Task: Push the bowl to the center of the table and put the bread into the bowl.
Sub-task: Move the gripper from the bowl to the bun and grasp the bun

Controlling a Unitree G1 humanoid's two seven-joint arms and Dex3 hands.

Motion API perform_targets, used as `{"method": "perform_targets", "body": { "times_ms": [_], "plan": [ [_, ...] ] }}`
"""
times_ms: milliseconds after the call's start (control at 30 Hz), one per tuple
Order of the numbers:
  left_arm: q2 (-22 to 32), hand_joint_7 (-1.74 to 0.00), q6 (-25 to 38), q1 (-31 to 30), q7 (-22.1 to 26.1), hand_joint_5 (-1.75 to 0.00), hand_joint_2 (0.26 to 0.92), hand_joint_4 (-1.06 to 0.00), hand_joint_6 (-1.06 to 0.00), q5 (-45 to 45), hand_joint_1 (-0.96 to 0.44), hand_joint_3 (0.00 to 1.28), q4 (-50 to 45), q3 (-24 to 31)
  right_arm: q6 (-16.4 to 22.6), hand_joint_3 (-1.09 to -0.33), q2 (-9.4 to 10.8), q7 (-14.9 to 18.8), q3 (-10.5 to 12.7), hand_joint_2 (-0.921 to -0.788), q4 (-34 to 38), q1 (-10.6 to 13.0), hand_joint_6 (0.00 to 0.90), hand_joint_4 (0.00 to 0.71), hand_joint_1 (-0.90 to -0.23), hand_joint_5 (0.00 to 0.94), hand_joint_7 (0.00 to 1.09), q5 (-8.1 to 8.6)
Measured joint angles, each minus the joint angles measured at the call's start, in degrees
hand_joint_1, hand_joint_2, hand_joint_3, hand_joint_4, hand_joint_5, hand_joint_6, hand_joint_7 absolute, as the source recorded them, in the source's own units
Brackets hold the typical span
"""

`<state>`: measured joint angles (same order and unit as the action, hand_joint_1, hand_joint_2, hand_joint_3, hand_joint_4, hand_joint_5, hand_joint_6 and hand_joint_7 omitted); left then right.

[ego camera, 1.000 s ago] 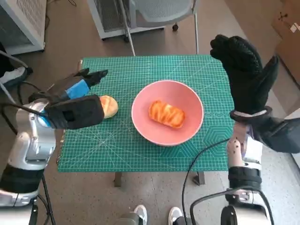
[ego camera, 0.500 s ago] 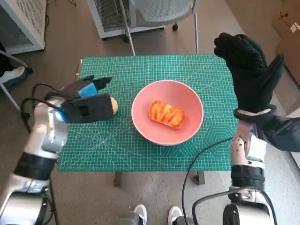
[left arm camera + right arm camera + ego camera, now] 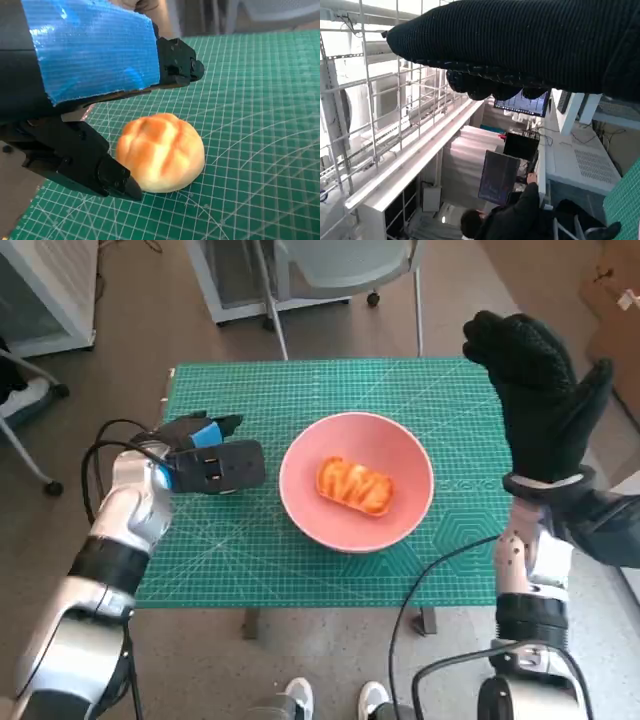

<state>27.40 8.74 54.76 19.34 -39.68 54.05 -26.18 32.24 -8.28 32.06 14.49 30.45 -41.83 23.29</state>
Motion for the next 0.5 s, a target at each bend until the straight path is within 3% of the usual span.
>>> {"method": "perform_targets", "body": {
  "times_ms": [267, 300, 333, 367, 467, 500],
  "plan": [
    [-3.52, -0.03, -1.67, 3.61, -3.67, -0.02, 0.750, -0.17, -0.34, -1.23, 0.00, 0.02, 12.02, -3.11, 0.04, -0.611, -0.01, -0.49, -0.06, -0.921, -1.15, 0.28, 0.396, 0.334, -0.584, 0.001, 0.01, -0.04],
    [-3.75, -0.05, -1.80, 3.77, -3.84, -0.11, 0.770, -0.35, -0.40, -1.28, 0.01, 0.03, 12.98, -3.31, 0.04, -0.611, -0.01, -0.55, -0.08, -0.921, -1.27, 0.30, 0.396, 0.335, -0.585, 0.001, 0.01, -0.07],
    [-4.04, -0.05, -1.85, 3.97, -4.02, -0.15, 0.778, -0.40, -0.42, -1.34, 0.02, 0.03, 13.96, -3.61, 0.04, -0.611, -0.02, -0.65, -0.09, -0.921, -1.47, 0.36, 0.396, 0.335, -0.585, 0.001, 0.01, -0.14],
    [-4.26, -0.07, -1.84, 4.13, -4.22, -0.54, 0.830, -0.50, -0.49, -1.44, 0.14, 0.05, 14.71, -3.85, 0.04, -0.611, -0.02, -0.74, -0.10, -0.921, -1.63, 0.41, 0.396, 0.335, -0.585, 0.001, 0.01, -0.22],
    [-4.84, -0.15, -1.81, 4.61, -4.90, -1.00, 0.891, -0.63, -0.64, -2.02, 0.30, 0.06, 16.52, -4.65, 0.05, -0.612, -0.03, -0.99, -0.12, -0.921, -2.19, 0.69, 0.396, 0.335, -0.586, 0.001, 0.01, -0.49],
    [-4.95, -0.33, -1.79, 4.74, -5.16, -1.05, 0.897, -0.65, -0.64, -2.20, 0.24, 0.06, 16.93, -4.85, 0.05, -0.612, -0.03, -1.03, -0.14, -0.921, -2.32, 0.77, 0.395, 0.335, -0.586, 0.001, 0.01, -0.54]
  ]
}}
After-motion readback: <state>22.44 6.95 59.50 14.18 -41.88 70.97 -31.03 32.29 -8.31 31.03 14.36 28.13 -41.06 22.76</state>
